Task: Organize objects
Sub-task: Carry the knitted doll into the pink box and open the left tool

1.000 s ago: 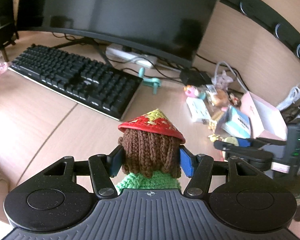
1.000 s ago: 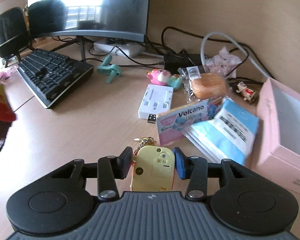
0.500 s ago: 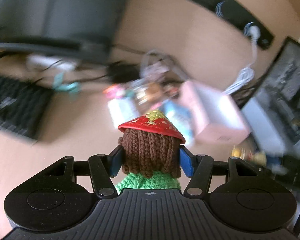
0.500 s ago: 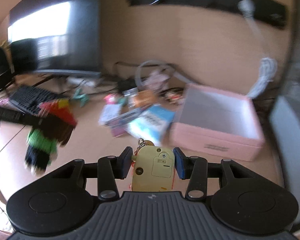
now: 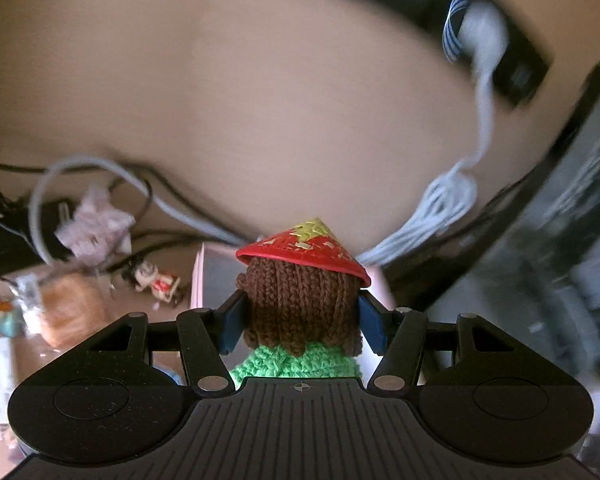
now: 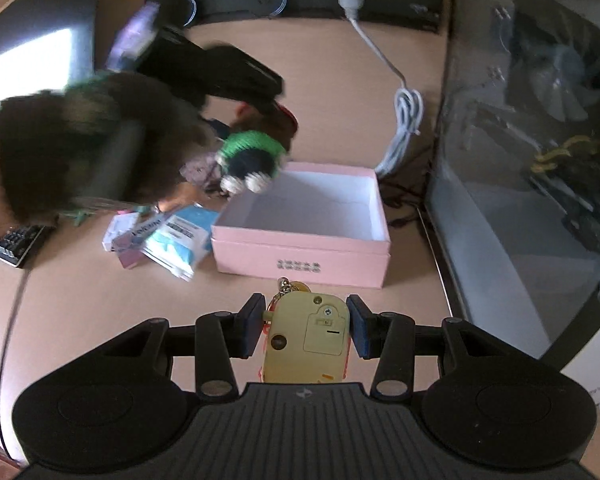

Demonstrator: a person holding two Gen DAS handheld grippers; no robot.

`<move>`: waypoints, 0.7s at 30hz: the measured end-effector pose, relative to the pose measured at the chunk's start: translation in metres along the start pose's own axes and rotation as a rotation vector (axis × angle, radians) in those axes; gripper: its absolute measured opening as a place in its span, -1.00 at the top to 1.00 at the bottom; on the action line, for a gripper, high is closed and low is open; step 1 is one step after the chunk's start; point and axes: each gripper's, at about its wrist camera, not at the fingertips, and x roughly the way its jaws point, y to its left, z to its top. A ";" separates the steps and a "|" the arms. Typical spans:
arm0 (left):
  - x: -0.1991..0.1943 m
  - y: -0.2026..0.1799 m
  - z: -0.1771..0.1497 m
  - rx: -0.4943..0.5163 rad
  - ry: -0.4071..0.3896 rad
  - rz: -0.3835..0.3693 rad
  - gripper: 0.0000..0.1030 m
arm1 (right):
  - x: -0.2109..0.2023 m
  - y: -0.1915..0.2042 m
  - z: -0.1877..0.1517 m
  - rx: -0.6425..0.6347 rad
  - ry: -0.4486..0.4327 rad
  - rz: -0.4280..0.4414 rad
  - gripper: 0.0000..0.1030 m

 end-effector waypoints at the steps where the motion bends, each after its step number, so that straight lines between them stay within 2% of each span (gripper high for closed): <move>1: 0.015 -0.005 -0.007 0.015 0.040 0.046 -0.24 | 0.002 -0.002 -0.002 0.004 0.009 0.001 0.15; 3: 0.030 -0.010 -0.023 0.020 0.100 0.101 -0.24 | 0.005 -0.006 -0.004 0.006 0.017 0.002 0.15; 7: 0.047 -0.012 -0.047 0.103 0.156 0.137 -0.27 | 0.016 -0.016 -0.002 0.008 0.035 0.000 0.15; 9: 0.052 -0.009 -0.047 0.115 0.198 0.149 -0.07 | 0.022 -0.018 0.003 0.005 0.047 0.005 0.15; 11: 0.046 -0.001 -0.043 0.071 0.194 0.126 -0.03 | 0.026 -0.023 0.011 0.007 0.049 0.022 0.15; 13: 0.025 0.005 -0.038 0.023 0.148 0.075 -0.03 | 0.028 -0.028 0.021 0.018 0.045 0.036 0.15; 18: -0.053 0.018 -0.042 0.047 -0.025 -0.051 -0.03 | 0.043 -0.042 0.058 0.097 0.039 0.072 0.15; 21: -0.098 0.036 -0.070 0.114 -0.101 -0.054 -0.03 | 0.065 -0.045 0.086 0.141 0.030 0.092 0.15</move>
